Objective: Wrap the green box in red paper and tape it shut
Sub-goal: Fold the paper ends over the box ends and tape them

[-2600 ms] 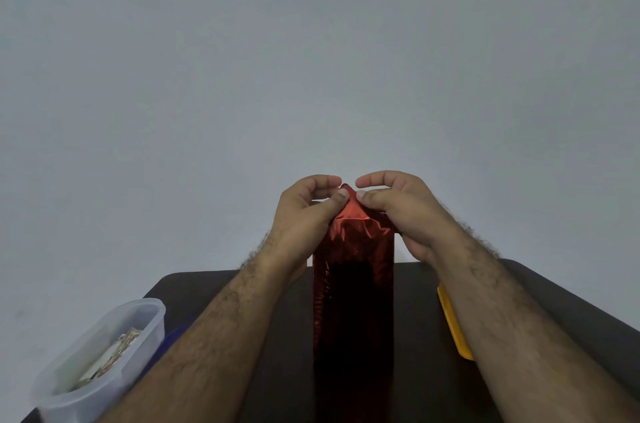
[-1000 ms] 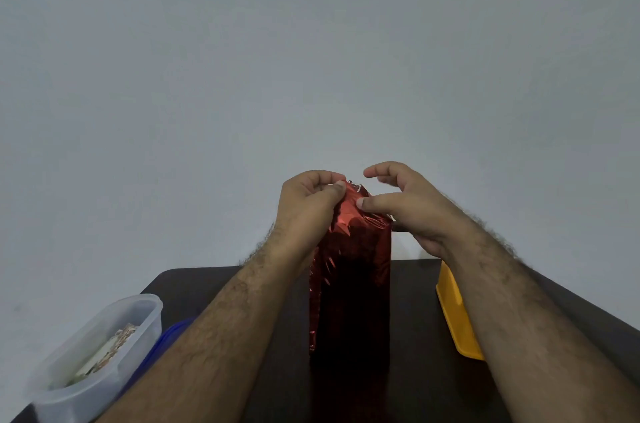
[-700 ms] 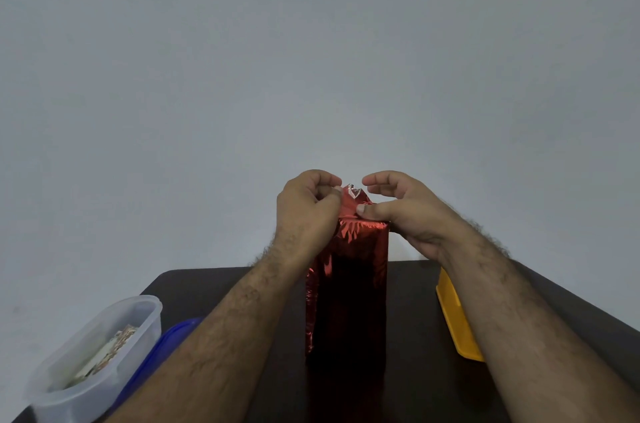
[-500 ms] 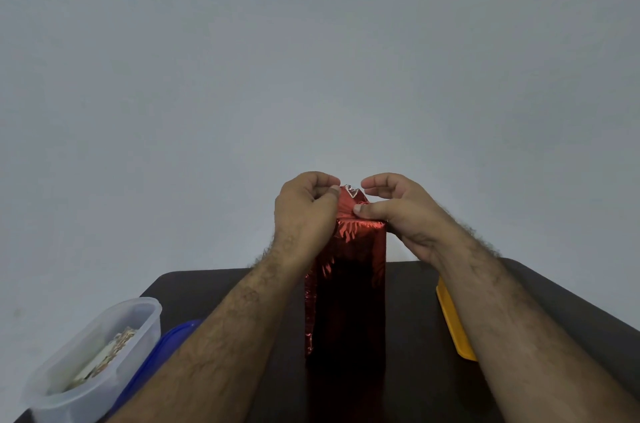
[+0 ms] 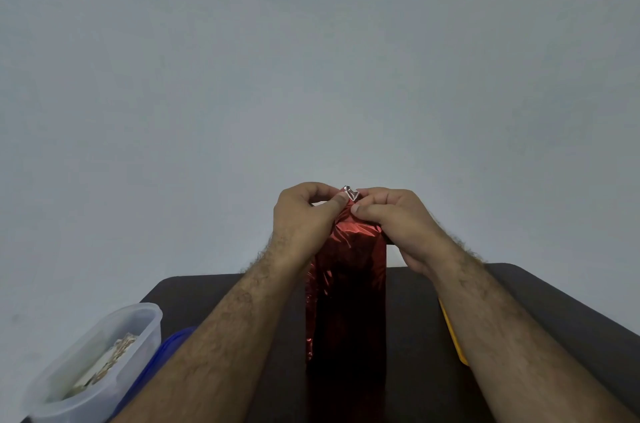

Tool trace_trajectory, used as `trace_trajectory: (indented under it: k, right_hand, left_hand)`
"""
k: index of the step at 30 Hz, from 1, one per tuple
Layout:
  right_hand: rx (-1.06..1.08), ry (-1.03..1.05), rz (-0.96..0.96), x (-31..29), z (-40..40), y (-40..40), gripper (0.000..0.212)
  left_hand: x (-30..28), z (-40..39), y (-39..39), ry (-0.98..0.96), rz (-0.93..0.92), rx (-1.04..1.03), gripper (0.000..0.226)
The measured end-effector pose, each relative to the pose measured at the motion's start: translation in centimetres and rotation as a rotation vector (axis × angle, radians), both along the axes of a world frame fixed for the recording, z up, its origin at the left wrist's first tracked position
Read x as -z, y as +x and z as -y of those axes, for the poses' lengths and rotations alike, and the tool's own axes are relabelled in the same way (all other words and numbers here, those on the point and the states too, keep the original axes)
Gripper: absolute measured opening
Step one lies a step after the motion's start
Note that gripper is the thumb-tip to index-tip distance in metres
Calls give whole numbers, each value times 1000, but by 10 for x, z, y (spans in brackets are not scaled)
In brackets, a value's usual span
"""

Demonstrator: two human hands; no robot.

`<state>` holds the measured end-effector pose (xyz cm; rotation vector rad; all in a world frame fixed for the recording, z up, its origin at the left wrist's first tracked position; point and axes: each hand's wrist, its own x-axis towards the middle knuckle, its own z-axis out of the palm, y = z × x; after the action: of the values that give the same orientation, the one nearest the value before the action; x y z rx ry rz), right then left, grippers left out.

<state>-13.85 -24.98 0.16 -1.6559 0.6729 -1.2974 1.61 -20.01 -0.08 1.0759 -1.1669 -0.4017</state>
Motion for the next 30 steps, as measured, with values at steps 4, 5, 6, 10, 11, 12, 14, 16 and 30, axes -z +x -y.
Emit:
trace_trajectory:
  k: [4, 5, 6, 10, 11, 12, 14, 16, 30]
  right_hand:
    - [-10, -24, -10, 2, 1, 2, 15]
    - [-5, -29, -11, 2, 2, 3, 14]
    - [1, -28, -10, 2, 2, 3, 12]
    - [-43, 13, 28, 0, -1, 0, 32]
    - [-50, 27, 25, 0, -1, -1, 39]
    - [-52, 42, 18, 0, -1, -2, 45]
    - [-23, 75, 2, -1, 1, -1, 54]
    - [0, 117, 2, -1, 2, -1, 57]
    - [0, 257, 102, 1, 13, 1, 55]
  left_hand:
    - [1, 2, 1, 47, -19, -59, 12]
    - [0, 3, 2, 56, -26, -60, 13]
    - [-1, 4, 3, 65, -29, -58, 14]
    - [-1, 6, 5, 100, 3, -64, 16]
    - [-1, 5, 5, 100, 24, -72, 16]
    - [-2, 4, 5, 101, 48, -83, 16]
    - [-2, 3, 4, 104, 80, -111, 12]
    - [-2, 4, 4, 102, 66, -144, 12]
    - [-11, -14, 19, -149, 527, -14, 32]
